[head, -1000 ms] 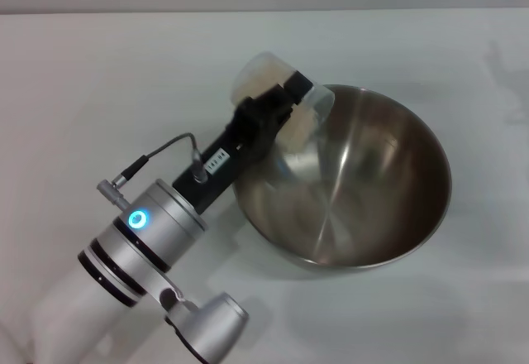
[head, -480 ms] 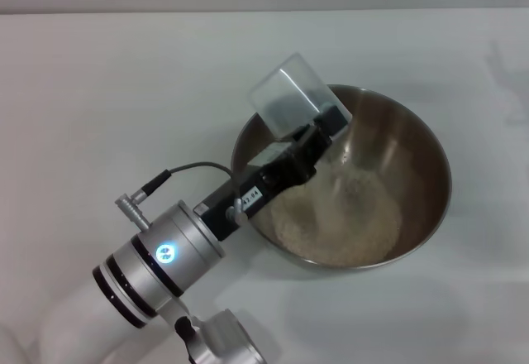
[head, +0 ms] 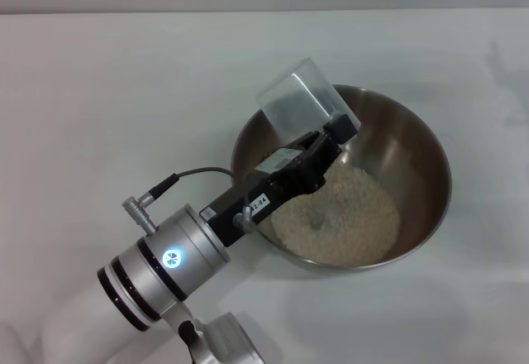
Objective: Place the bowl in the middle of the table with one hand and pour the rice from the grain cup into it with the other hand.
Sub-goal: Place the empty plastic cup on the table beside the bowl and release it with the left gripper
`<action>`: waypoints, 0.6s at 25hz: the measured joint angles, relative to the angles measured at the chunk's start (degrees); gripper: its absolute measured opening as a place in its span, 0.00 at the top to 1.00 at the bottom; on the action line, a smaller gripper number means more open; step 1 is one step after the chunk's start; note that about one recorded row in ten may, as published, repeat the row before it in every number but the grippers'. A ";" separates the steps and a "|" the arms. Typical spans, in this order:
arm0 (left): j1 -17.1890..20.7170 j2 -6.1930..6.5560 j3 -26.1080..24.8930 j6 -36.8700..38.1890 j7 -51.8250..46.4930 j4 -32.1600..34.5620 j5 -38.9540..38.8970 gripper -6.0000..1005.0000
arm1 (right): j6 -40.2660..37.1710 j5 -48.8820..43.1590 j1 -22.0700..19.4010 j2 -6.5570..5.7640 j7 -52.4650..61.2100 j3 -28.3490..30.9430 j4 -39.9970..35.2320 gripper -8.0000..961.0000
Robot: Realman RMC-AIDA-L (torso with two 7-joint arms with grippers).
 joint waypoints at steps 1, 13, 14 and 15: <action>0.05 0.00 -0.04 0.00 0.00 0.00 -0.05 0.97 | 0.00 0.00 0.00 0.00 0.00 0.00 0.00 0.15; 5.35 0.01 -9.62 0.65 -32.51 -5.01 -3.15 0.97 | 0.13 0.01 0.26 0.00 0.00 0.00 -0.01 0.15; 5.88 0.01 -10.48 0.66 -38.79 -5.68 -4.66 0.97 | 0.18 0.00 0.31 0.00 0.00 0.00 -0.01 0.15; 6.13 0.00 -10.89 0.67 -44.18 -6.01 -6.13 0.97 | 0.21 0.00 0.37 0.00 0.00 0.00 -0.01 0.15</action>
